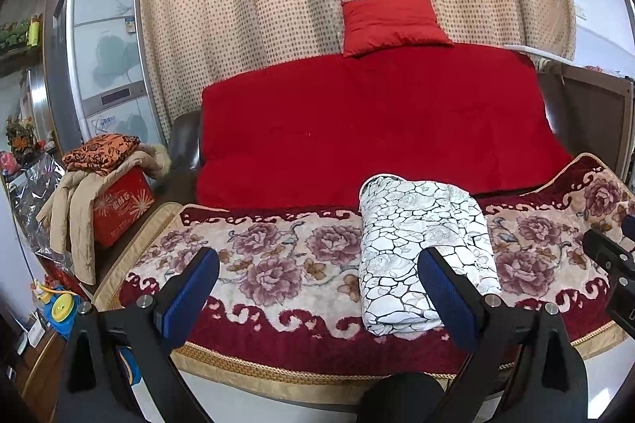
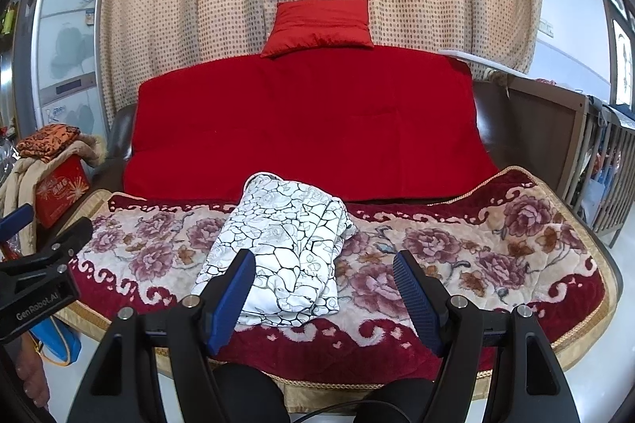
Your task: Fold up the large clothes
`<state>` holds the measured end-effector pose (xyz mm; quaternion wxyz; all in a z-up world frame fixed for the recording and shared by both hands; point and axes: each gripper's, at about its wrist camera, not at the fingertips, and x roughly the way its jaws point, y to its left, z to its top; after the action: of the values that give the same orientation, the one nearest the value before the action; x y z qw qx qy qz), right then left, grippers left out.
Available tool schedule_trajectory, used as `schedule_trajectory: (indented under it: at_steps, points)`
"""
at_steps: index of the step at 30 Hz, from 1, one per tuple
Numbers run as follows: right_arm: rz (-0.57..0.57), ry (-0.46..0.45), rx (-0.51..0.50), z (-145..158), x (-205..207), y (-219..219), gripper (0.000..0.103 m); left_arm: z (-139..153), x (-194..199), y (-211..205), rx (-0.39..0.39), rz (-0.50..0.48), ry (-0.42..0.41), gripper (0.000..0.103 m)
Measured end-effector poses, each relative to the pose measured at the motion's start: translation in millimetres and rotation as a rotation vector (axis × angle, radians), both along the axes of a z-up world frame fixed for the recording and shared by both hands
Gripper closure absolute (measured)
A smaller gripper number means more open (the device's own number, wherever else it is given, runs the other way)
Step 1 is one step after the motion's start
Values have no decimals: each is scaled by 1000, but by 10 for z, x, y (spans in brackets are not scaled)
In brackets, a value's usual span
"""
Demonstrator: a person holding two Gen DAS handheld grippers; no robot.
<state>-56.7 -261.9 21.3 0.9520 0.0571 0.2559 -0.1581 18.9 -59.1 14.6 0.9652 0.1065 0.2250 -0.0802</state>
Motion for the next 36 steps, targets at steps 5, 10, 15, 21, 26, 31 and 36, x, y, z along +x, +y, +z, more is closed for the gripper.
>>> schedule_trajectory:
  at_steps: [5, 10, 15, 21, 26, 31, 36]
  points:
    - [-5, 9, 6, -32, 14, -37, 28, -10, -24, -31, 8, -3, 4, 3]
    - [-8, -5, -2, 27, -49, -19, 28, 85, -123, -16, -4, -14, -21, 3]
    - [-10, -27, -18, 109, -116, 20, 27, 186, -206, 12, -19, -29, -51, 3]
    - [-18, -33, -23, 111, -84, 32, 28, 153, -147, 16, -29, -27, -43, 3]
    - [-14, -13, -27, 61, 22, 34, 28, 65, -16, 10, -32, -18, -15, 3]
    - [-6, 7, -35, 7, 165, 33, 28, -18, 142, -7, -35, 1, 10, 3]
    - [-4, 33, -40, -57, 333, -3, 28, -125, 361, -13, -39, 22, 44, 3]
